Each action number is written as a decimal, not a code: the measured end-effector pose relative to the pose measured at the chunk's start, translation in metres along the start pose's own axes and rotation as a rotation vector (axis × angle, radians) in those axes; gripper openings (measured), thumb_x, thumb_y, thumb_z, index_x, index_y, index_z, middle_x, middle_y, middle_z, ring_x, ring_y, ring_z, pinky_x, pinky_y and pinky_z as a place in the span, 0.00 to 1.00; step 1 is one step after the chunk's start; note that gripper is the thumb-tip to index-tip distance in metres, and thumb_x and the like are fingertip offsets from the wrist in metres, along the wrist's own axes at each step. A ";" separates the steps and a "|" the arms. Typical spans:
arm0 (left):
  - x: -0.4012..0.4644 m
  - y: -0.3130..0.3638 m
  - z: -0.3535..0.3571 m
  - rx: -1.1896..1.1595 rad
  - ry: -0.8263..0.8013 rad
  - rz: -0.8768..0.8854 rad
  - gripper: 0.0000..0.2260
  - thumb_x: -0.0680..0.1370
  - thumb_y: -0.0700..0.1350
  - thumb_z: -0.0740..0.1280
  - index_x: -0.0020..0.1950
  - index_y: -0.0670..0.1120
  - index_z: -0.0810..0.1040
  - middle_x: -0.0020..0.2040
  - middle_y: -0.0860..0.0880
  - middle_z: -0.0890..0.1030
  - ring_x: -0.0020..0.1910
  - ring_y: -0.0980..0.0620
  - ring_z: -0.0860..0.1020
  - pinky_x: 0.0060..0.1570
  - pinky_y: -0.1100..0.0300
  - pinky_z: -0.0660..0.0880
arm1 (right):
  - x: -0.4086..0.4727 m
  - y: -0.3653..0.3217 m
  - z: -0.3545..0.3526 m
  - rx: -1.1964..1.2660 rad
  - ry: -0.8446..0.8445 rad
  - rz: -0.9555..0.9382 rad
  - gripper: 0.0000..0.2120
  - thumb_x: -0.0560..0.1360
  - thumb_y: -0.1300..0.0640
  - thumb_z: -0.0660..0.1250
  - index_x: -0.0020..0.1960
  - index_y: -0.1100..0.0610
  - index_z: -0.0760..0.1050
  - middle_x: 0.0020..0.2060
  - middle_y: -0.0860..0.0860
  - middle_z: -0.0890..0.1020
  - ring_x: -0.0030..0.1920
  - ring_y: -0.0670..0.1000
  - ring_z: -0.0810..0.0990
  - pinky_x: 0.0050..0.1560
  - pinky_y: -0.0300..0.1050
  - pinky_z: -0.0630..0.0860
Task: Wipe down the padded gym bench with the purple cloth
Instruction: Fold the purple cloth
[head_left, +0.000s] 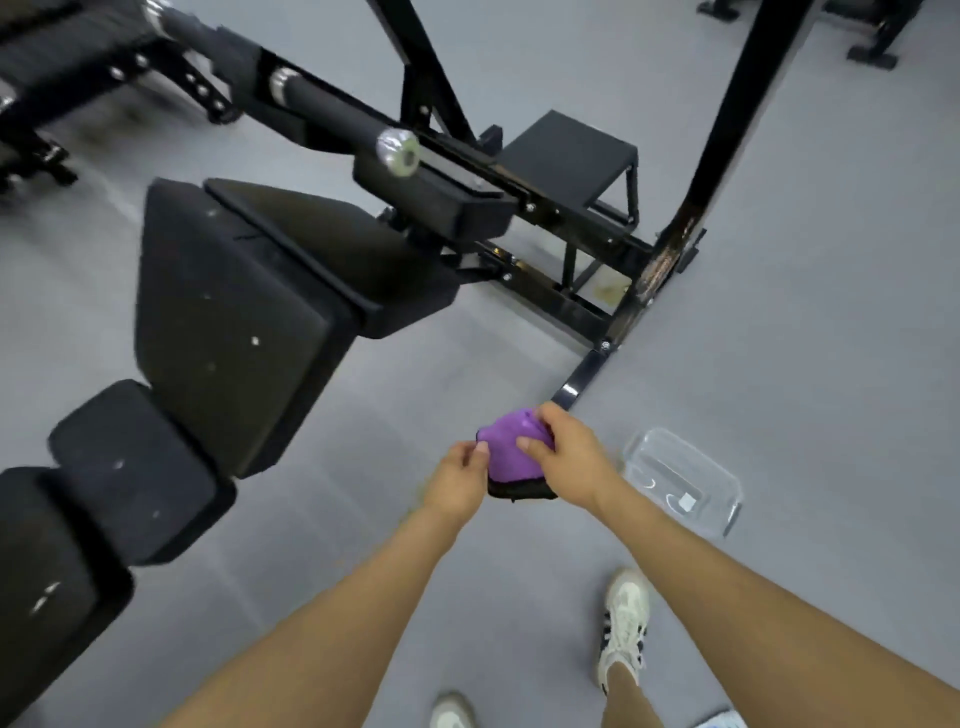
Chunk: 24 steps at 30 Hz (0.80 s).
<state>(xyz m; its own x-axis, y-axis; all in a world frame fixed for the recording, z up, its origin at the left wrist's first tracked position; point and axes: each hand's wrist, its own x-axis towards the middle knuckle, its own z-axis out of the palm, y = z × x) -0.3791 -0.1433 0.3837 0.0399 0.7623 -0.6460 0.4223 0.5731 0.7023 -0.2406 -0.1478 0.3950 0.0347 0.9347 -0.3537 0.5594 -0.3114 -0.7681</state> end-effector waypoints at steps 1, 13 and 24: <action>-0.017 -0.003 -0.025 -0.015 0.017 -0.019 0.17 0.83 0.50 0.53 0.66 0.42 0.70 0.60 0.46 0.75 0.57 0.49 0.72 0.55 0.61 0.66 | -0.010 -0.021 0.012 0.020 -0.015 -0.005 0.05 0.77 0.58 0.63 0.47 0.57 0.68 0.39 0.50 0.75 0.41 0.52 0.72 0.39 0.38 0.68; -0.190 -0.043 -0.228 -0.684 0.184 -0.015 0.22 0.78 0.62 0.54 0.53 0.47 0.79 0.48 0.50 0.83 0.48 0.52 0.80 0.49 0.57 0.77 | -0.110 -0.245 0.123 0.297 -0.421 -0.198 0.01 0.78 0.61 0.63 0.48 0.57 0.71 0.39 0.50 0.77 0.38 0.45 0.76 0.37 0.31 0.73; -0.224 -0.036 -0.311 -0.860 -0.035 0.097 0.23 0.73 0.56 0.67 0.60 0.42 0.77 0.53 0.41 0.83 0.46 0.44 0.82 0.38 0.57 0.79 | -0.117 -0.322 0.159 0.133 -0.155 -0.295 0.06 0.71 0.56 0.72 0.47 0.56 0.77 0.42 0.50 0.81 0.46 0.52 0.79 0.50 0.49 0.77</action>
<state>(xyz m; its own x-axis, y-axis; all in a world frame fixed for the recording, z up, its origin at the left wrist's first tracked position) -0.6848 -0.2412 0.5966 0.0743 0.8178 -0.5707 -0.4157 0.5456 0.7277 -0.5565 -0.1843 0.5995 -0.2438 0.9539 -0.1752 0.4133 -0.0613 -0.9085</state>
